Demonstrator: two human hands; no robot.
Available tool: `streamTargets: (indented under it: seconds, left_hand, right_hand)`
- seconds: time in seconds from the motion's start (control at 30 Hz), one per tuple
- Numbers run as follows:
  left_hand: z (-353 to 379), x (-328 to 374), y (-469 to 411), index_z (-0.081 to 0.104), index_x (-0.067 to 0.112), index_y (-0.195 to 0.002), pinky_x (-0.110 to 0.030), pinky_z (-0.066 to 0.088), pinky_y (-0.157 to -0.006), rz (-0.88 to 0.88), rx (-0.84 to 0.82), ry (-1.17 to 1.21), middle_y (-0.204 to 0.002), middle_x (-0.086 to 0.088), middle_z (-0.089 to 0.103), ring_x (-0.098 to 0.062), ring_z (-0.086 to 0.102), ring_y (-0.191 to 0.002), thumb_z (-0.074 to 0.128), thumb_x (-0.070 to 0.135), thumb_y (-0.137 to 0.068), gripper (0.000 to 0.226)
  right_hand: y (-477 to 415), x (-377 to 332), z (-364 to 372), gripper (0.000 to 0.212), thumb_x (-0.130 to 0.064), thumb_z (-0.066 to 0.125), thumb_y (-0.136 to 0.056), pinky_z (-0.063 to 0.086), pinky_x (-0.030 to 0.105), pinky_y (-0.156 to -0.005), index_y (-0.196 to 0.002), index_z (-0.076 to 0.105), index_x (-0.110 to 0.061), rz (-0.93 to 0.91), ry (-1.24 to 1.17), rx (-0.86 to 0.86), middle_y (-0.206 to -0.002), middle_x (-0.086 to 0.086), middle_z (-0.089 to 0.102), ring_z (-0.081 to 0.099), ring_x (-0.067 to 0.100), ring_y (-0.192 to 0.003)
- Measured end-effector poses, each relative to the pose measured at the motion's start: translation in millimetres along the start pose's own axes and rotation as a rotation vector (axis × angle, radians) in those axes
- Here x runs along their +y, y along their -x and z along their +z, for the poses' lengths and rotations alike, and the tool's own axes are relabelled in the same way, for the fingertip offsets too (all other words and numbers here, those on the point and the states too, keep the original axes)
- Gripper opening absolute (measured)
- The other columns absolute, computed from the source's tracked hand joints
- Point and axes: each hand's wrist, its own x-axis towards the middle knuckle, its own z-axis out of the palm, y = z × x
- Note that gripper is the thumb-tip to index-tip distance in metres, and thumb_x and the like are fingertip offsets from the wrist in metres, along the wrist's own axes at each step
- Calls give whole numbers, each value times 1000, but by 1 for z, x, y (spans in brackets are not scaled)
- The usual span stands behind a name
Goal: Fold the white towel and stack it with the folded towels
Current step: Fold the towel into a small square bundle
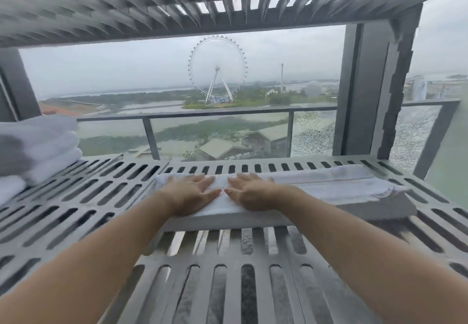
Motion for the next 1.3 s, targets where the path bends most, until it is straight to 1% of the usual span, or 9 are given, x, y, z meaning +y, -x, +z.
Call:
streamTargets:
  seconds: [0.17, 0.33, 0.5, 0.57, 0.67, 0.8, 0.97, 1.1, 1.3]
  left_hand:
    - [7, -34, 11, 10, 37, -146, -51, 5, -115, -10, 16, 57, -157, 7, 7, -12, 6, -144, 13, 67, -88, 65]
    - [12, -36, 8, 8, 37, -147, -55, 4, -114, 17, 23, 108, -158, 3, 6, -17, 2, -144, 12, 61, -92, 60]
    - [14, -40, 6, 8, 31, -147, -38, -1, -114, 81, 37, 174, -158, -1, 6, -18, 0, -144, 16, 54, -95, 58]
    - [15, -41, 7, 7, 31, -148, -37, -2, -114, 88, 37, 178, -158, -2, 5, -19, -1, -144, 16, 56, -94, 59]
    - [14, -51, 10, 14, 31, -147, -36, 0, -114, 157, 43, 194, -157, -1, 10, -17, 5, -144, 20, 55, -95, 57]
    - [10, -88, 26, 52, 30, -129, -33, 31, -110, 226, 215, 276, -140, 5, 47, -12, 43, -127, 43, 38, -95, 36]
    - [8, -119, 46, 68, 33, -100, -31, 51, -86, 182, 486, 245, -107, 10, 68, -8, 61, -92, 63, 21, -84, 20]
    - [8, -127, 54, 68, 31, -102, -28, 53, -79, 163, 459, 242, -96, 10, 68, -3, 59, -82, 64, 15, -81, 27]
    - [4, -130, 58, 71, 29, -85, -22, 52, -68, 166, 376, 265, -78, 16, 66, 2, 60, -70, 68, 21, -80, 10]
  right_hand:
    - [-24, -32, -1, 57, -53, 13, -95, -6, 70, -104, -146, 8, -29, 60, 5, -12, -157, -2, -3, -9, 27, -142]
    - [-42, -60, 13, 52, -48, 12, -96, -11, 65, -103, -145, 9, -33, 62, -27, 51, -157, -4, 0, -6, 24, -143]
    - [-39, -57, 19, 53, -51, 11, -95, -10, 60, -107, -145, 10, -35, 48, -42, 101, -157, -4, 4, -2, 21, -143]
    - [-35, -59, 19, 51, -49, 17, -95, -3, 57, -111, -144, 20, -33, 21, -70, 142, -155, -2, 14, 8, 20, -143]
    - [-26, -62, 18, 39, -36, 39, -94, 30, 41, -108, -127, 51, -21, -77, -193, 351, -138, 3, 47, 41, 21, -128]
    - [-16, -62, 22, 20, -29, 57, -85, 45, 29, -90, -102, 66, -23, -202, -223, 549, -111, 2, 66, 58, 18, -102]
    - [-18, -68, 18, 13, -34, 65, -82, 48, 35, -85, -90, 68, -25, -261, -211, 485, -101, 0, 68, 60, 16, -94]
    - [-19, -78, 14, 13, -42, 68, -78, 47, 33, -85, -87, 67, -33, -284, -269, 404, -100, -7, 66, 57, 9, -93]
    - [-13, -104, 11, 53, -55, 77, -59, 38, 28, -99, -106, 64, -34, -382, -207, 193, -117, -12, 54, 49, 6, -110]
